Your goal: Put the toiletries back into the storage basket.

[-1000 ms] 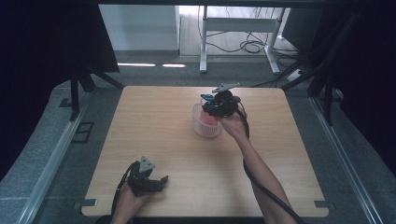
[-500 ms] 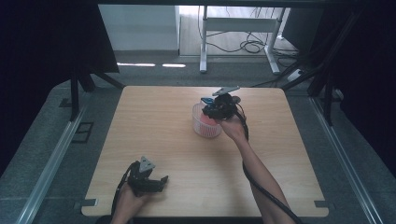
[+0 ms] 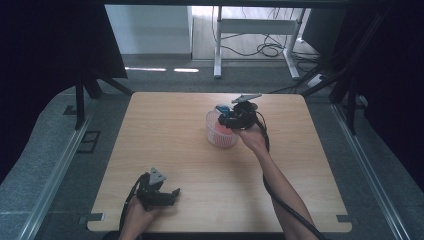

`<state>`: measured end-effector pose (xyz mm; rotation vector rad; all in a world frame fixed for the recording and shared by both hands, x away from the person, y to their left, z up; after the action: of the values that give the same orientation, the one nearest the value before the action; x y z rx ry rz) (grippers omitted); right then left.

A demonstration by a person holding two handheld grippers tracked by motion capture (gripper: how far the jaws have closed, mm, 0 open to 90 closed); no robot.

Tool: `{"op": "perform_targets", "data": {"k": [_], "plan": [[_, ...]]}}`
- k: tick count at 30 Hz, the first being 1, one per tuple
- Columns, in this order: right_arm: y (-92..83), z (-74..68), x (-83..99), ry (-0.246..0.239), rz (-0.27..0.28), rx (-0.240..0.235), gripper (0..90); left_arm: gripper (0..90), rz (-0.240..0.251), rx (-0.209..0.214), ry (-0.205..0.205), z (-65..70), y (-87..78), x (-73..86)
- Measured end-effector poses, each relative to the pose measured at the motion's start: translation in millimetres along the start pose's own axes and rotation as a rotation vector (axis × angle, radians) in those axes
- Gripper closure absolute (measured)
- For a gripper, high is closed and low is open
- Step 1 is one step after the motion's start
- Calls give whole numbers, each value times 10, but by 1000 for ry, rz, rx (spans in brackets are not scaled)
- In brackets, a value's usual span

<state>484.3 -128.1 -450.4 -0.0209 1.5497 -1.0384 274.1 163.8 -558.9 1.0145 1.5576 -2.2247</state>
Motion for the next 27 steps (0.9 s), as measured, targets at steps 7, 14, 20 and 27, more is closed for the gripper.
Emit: {"op": "perform_targets", "data": {"k": [7,14,20,27], "plan": [[-65,15,2,0,11,-9,374,109,1,-3,-2,5,-2,4],[-149,12,9,1,27,-13,293,109,1,-3,-2,5,-3,5],[-224,-29,-24,-17,31,-12,234,109,1,-3,-2,5,-3,5],[-297,-81,-67,-35,25,-21,180,109,1,-3,-2,5,-3,5]]}}
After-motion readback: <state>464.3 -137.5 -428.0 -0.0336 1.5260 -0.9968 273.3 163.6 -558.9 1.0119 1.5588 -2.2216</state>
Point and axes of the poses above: each handheld gripper's, and its own axes: y roughly forward along the jaws, x roughly out of its underside, z roughly to its right, the point moved 2 cm from there along y, roughly forward along the jaws, and after that the axes turned 14 degrees about -y, right-handed, at the moved point
